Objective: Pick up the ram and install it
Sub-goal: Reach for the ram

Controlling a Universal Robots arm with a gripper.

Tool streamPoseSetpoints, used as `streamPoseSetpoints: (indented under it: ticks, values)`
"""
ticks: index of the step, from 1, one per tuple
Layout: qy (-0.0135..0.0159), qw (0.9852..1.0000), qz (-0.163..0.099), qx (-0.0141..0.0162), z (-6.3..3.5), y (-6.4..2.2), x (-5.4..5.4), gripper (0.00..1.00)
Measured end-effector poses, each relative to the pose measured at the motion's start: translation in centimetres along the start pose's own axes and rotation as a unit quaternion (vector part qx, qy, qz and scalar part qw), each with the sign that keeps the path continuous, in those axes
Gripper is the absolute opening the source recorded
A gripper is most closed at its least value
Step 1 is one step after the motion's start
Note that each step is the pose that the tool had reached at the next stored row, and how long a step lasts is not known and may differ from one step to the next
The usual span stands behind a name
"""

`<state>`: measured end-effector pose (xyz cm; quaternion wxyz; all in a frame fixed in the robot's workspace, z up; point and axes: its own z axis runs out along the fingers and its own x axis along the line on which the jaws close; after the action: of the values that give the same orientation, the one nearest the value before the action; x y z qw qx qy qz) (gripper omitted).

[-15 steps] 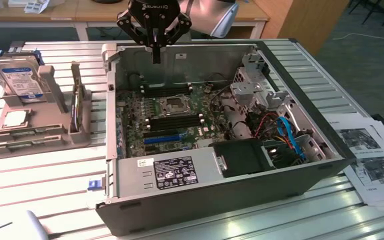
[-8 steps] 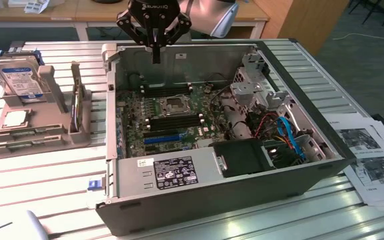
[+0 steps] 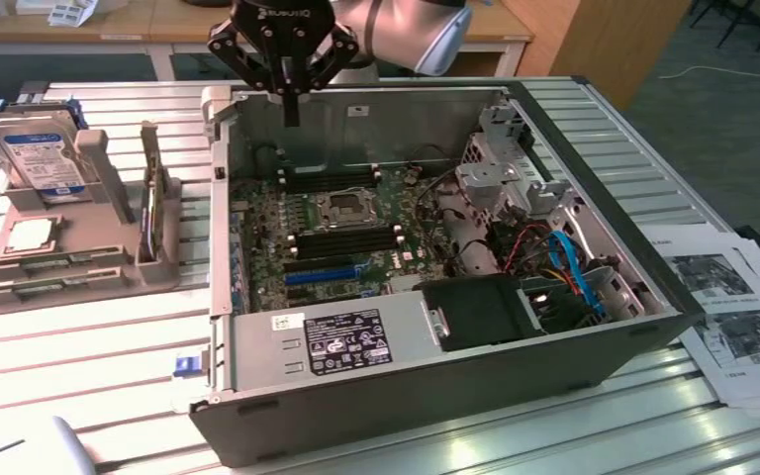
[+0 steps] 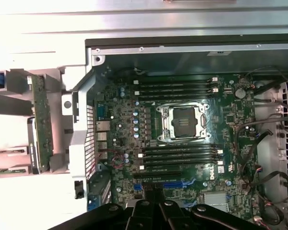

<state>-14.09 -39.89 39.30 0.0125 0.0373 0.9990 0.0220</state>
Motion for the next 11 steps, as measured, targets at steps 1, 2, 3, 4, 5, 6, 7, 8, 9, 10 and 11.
streamPoseSetpoints:
  ticks: [1, 2, 3, 4, 5, 6, 7, 8, 9, 10, 11]
  values:
    - [0.0000, 1.0000, 0.000, 0.0000, 0.00, -0.03, 0.4, 0.10]
    - [-0.0001, 1.0000, 0.000, -0.0001, 0.00, -0.05, 0.7, 0.10]
    - [-0.0001, 1.0000, 0.000, -0.0001, -0.01, -0.08, 1.1, 0.10]
    - [0.0000, 1.0000, 0.000, 0.0000, -0.03, -0.11, 1.4, 0.10]
    - [0.0000, 1.0000, 0.000, 0.0000, -0.03, -0.13, 1.7, 0.10]
    - [0.0000, 1.0000, 0.000, 0.0000, -0.04, -0.16, 2.1, 0.10]
    - [0.0000, 1.0000, 0.000, 0.0000, -0.04, -0.19, 2.5, 0.10]
    - [0.0000, 1.0000, 0.000, 0.0000, -0.05, -0.21, 2.9, 0.10]
    - [0.0000, 1.0000, 0.000, 0.0000, -0.06, -0.24, 3.2, 0.10]
    - [0.0000, 1.0000, 0.000, 0.0000, -0.06, -0.27, 3.6, 0.10]
    - [0.0000, 1.0000, 0.000, 0.0000, -0.07, -0.30, 4.0, 0.10]
